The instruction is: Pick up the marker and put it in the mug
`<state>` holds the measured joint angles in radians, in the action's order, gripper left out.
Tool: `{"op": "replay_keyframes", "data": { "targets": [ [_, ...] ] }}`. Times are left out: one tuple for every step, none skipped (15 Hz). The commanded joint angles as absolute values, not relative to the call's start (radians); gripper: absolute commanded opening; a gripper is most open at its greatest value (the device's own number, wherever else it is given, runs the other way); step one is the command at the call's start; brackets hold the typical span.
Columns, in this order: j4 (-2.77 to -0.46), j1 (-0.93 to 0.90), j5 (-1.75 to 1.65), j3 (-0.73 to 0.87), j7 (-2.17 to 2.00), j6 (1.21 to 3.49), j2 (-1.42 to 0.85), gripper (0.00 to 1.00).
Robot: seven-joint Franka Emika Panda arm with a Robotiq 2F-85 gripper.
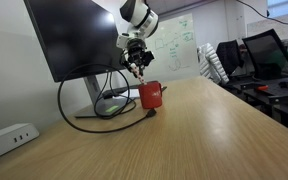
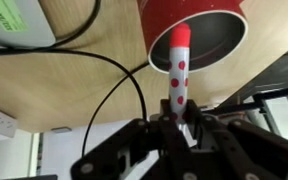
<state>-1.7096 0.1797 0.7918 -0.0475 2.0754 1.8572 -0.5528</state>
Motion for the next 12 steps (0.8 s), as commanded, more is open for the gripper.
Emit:
{"op": "replay_keyframes", "data": {
  "targets": [
    [-1.705, 0.187, 0.759, -0.047, 2.057, 1.839, -0.553, 0.52],
    [-1.706, 0.188, 0.754, -0.048, 2.049, 1.833, -0.553, 0.58],
    [-1.709, 0.186, 0.746, -0.049, 2.045, 1.831, -0.548, 0.66],
    [-1.713, 0.184, 0.736, -0.05, 2.034, 1.826, -0.542, 0.74],
    [-1.719, 0.179, 0.727, -0.05, 2.021, 1.829, -0.534, 0.81],
    [-1.729, 0.172, 0.717, -0.049, 1.996, 1.837, -0.522, 0.9],
    [-1.739, 0.164, 0.703, -0.048, 1.975, 1.849, -0.509, 0.96],
    [-1.745, 0.157, 0.689, -0.049, 1.953, 1.851, -0.497, 1.0],
    [-1.75, 0.155, 0.676, -0.054, 1.94, 1.848, -0.487, 1.0],
    [-1.757, 0.15, 0.666, -0.057, 1.927, 1.856, -0.475, 1.0],
    [-1.766, 0.144, 0.656, -0.061, 1.911, 1.86, -0.461, 1.0],
    [-1.771, 0.141, 0.651, -0.065, 1.892, 1.858, -0.451, 1.0]
  ]
}}
